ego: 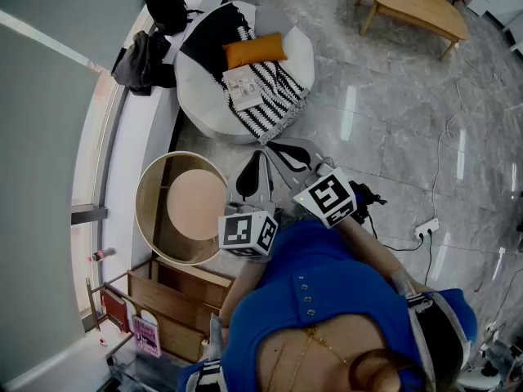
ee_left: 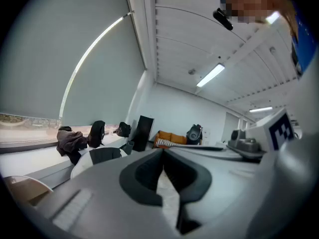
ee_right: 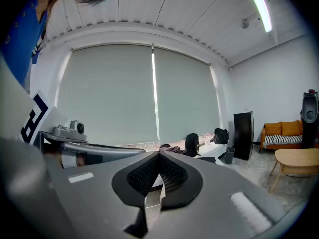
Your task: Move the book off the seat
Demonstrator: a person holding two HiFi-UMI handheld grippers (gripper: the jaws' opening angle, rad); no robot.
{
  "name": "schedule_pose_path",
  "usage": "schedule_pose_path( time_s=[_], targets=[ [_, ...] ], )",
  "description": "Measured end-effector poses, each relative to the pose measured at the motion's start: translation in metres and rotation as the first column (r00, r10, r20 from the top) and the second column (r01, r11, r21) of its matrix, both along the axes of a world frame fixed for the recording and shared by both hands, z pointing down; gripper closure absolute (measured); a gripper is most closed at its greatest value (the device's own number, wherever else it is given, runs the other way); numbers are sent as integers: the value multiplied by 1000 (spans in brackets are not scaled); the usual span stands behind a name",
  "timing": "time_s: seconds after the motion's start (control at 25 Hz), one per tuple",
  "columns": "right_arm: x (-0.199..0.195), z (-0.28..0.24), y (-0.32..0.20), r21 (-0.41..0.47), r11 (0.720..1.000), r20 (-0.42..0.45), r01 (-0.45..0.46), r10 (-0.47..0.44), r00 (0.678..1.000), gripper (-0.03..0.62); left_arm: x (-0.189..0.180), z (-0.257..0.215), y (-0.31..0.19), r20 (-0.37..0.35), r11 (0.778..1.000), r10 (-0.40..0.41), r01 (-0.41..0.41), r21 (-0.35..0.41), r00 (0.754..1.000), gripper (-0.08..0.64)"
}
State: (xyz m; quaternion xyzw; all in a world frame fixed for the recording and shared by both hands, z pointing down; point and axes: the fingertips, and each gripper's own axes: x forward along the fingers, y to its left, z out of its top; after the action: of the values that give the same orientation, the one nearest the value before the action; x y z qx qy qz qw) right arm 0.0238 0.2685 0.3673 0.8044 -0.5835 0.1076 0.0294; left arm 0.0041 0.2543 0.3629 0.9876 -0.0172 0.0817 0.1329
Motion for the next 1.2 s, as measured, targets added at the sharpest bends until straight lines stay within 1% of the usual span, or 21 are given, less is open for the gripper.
schedule_pose_path(
  time_s=[0.12, 0.24, 0.48, 0.68, 0.8, 0.92, 1.04, 1.2],
  targets=[
    [8, -2, 5, 23, 1000, -1, 4, -4, 1000, 592, 5, 2, 6, -2, 1000, -8, 8, -9, 1000, 557],
    [19, -1, 12, 59, 998, 35, 8, -10, 999, 592, 13, 4, 10, -4, 1000, -17, 17, -16, 1000, 557],
    [44, 5, 20, 67, 998, 62, 17, -21, 998, 592, 31, 9, 5, -14, 997, -70, 69, -37, 997, 557],
    [69, 15, 17, 38, 999, 72, 28, -31, 997, 591, 44, 21, -16, 20, 989, -133, 134, -57, 991, 557],
    [86, 23, 1, 16, 999, 84, 45, -47, 995, 591, 59, 26, -39, 30, 986, -159, 160, -49, 987, 557],
    [110, 30, -21, 1, 999, 92, 46, -46, 995, 591, 83, 32, -68, 27, 984, -170, 171, -57, 985, 557],
    [141, 31, -52, 5, 999, 89, 39, -39, 995, 592, 115, 34, -101, 19, 984, -164, 165, -62, 986, 557],
    [185, 27, -93, 1, 1000, 61, 16, -16, 998, 591, 157, 36, -144, 17, 989, -137, 138, -60, 990, 557]
  ],
)
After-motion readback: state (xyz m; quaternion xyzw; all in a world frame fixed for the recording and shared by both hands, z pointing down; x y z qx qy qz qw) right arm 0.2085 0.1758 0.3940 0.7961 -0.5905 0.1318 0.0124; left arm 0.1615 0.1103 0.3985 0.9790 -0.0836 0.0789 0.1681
